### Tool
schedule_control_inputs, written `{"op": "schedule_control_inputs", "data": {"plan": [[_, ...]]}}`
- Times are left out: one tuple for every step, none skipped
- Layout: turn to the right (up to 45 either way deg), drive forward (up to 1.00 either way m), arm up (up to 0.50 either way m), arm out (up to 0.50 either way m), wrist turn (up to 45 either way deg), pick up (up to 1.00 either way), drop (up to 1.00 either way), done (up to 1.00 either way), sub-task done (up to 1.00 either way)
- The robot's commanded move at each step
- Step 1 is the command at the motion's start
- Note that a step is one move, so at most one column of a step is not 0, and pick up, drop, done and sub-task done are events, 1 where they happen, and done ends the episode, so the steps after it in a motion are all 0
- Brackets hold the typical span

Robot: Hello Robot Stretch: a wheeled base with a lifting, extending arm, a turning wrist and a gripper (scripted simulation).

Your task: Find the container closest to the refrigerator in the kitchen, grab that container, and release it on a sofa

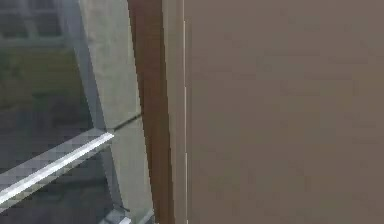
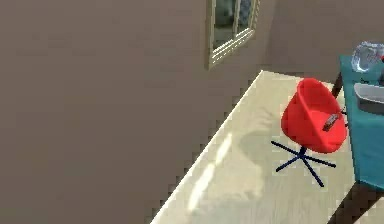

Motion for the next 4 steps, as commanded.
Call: {"op": "schedule_control_inputs", "data": {"plan": [[45.0,0.0,0.0,0.0,0.0,0.0,0.0,0.0,0.0],[45.0,0.0,0.0,0.0,0.0,0.0,0.0,0.0,0.0],[45.0,0.0,0.0,0.0,0.0,0.0,0.0,0.0,0.0],[36.0,0.0,0.0,0.0,0.0,0.0,0.0,0.0,0.0]]}}
